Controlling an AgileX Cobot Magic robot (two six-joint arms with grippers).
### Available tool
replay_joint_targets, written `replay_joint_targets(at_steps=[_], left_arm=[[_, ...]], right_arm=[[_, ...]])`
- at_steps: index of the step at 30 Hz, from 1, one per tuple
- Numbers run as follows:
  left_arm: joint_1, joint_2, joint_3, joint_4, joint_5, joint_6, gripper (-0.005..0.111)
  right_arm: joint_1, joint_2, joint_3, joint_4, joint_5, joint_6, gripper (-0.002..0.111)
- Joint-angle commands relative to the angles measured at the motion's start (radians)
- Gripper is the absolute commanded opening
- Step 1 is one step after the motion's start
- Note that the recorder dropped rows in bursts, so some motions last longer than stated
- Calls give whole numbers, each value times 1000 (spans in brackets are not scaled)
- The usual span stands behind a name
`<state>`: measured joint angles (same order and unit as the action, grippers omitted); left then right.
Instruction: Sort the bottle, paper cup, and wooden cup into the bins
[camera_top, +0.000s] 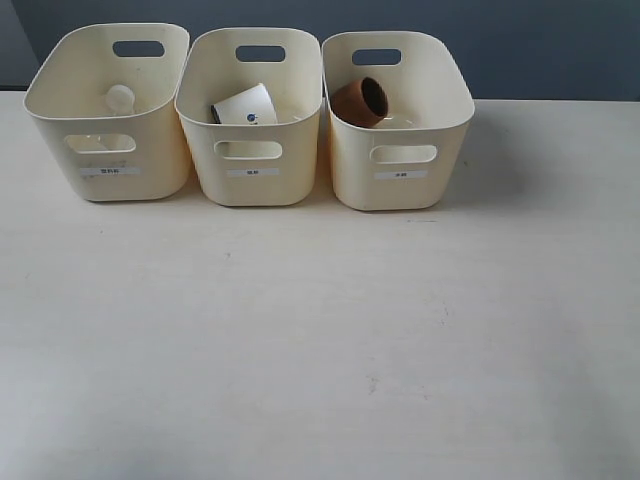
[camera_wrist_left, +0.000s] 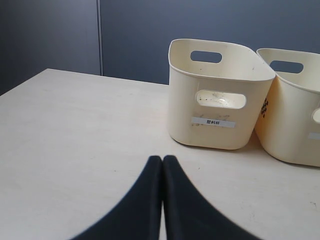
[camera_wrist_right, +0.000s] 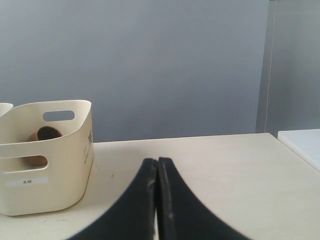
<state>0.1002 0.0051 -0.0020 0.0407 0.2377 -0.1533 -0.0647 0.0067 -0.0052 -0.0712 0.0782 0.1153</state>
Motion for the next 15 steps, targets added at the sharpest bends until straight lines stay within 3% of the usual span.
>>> replay_joint_targets(at_steps=[1, 15], left_arm=[[-4, -5, 2, 2, -6, -1, 0], [-4, -5, 2, 2, -6, -1, 0]], right_arm=[[-5, -7, 5, -3, -6, 0, -1], [-5, -7, 5, 6, -4, 0, -1]])
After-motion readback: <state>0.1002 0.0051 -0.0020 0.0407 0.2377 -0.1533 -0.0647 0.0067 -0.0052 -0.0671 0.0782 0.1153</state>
